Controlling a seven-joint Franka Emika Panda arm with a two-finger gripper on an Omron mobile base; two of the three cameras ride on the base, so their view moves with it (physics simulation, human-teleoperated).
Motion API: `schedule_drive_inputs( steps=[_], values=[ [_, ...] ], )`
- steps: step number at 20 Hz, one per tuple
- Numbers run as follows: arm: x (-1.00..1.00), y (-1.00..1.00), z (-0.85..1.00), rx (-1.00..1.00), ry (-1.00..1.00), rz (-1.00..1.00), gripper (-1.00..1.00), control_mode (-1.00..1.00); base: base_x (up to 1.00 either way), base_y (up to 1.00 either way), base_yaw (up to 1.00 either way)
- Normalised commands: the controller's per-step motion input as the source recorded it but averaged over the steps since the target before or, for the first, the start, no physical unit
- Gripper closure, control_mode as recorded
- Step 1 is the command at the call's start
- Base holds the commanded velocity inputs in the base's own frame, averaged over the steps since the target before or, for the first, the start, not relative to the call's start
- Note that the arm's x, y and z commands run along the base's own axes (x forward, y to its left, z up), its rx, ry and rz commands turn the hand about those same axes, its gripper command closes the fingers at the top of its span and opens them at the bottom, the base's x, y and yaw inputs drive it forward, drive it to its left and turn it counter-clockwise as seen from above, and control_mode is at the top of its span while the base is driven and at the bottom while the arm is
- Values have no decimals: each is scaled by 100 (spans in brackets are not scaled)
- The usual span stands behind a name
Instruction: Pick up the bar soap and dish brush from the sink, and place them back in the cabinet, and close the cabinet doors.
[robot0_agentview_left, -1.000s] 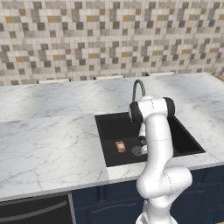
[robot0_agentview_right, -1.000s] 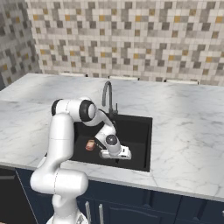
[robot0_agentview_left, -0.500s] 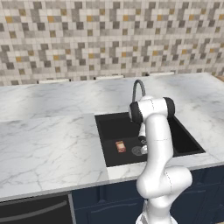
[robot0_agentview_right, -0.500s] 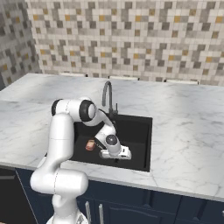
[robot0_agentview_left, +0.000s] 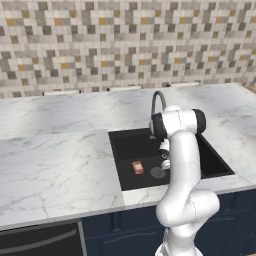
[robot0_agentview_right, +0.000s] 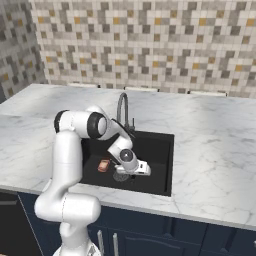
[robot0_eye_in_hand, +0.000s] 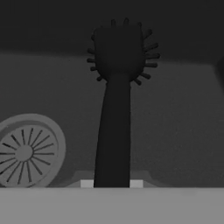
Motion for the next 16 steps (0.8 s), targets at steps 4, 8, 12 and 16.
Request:
schedule_drive_inputs(
  steps=[4,8,12,16],
  values=[
    [-8,0,52,0,-8,0,100,-100,0,0,0],
    [-15,-2,50,0,-4,0,100,-100,0,0,0],
    [-14,-7,63,0,-2,0,100,-100,0,0,0],
    [-27,-14,66,0,-1,0,100,-100,0,0,0]
  ],
)
